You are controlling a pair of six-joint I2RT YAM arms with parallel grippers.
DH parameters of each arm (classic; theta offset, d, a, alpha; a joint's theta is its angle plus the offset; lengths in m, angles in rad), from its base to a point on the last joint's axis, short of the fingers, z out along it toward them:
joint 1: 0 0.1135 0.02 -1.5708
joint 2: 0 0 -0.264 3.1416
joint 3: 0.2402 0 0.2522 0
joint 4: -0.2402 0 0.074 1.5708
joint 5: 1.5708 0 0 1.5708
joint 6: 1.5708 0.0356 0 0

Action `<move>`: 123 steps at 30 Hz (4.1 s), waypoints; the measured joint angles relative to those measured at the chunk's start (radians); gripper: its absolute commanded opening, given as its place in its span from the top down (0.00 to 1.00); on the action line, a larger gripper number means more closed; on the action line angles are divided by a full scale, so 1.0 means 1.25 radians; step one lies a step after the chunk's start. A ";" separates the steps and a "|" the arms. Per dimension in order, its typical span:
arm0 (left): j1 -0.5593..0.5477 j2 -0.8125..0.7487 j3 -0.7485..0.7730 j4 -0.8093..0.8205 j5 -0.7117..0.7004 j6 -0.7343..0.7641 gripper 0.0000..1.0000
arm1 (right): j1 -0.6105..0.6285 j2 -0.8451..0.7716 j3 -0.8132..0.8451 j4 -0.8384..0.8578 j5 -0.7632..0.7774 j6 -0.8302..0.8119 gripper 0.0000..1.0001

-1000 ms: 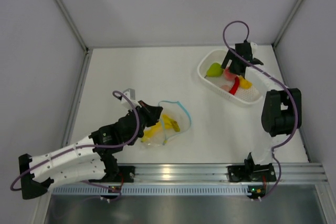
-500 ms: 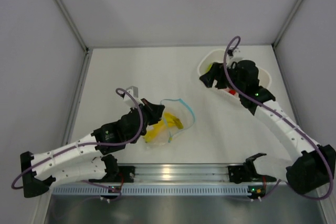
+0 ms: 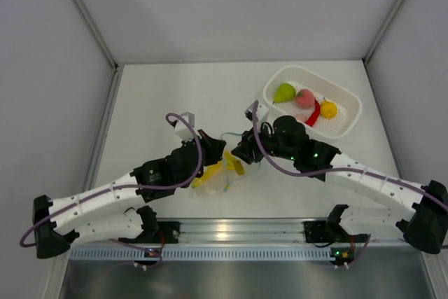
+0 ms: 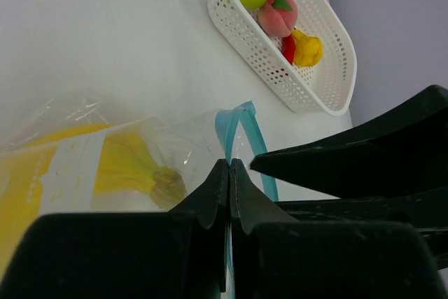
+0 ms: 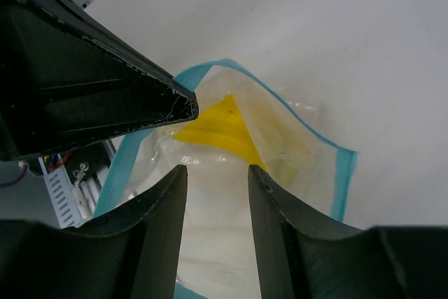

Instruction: Open the zip-top bag and remove the fake food

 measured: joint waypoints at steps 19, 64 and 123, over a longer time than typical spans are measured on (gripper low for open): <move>0.020 0.032 0.019 -0.051 0.050 0.002 1.00 | 0.100 0.269 -0.051 0.110 0.298 -0.056 0.53; 0.059 0.038 -0.009 -0.012 0.142 0.101 1.00 | 0.173 0.133 -0.001 -0.081 0.336 -0.068 1.00; 0.311 0.139 0.154 -0.200 -0.193 0.366 1.00 | -0.700 0.352 0.206 -0.148 0.426 0.129 0.01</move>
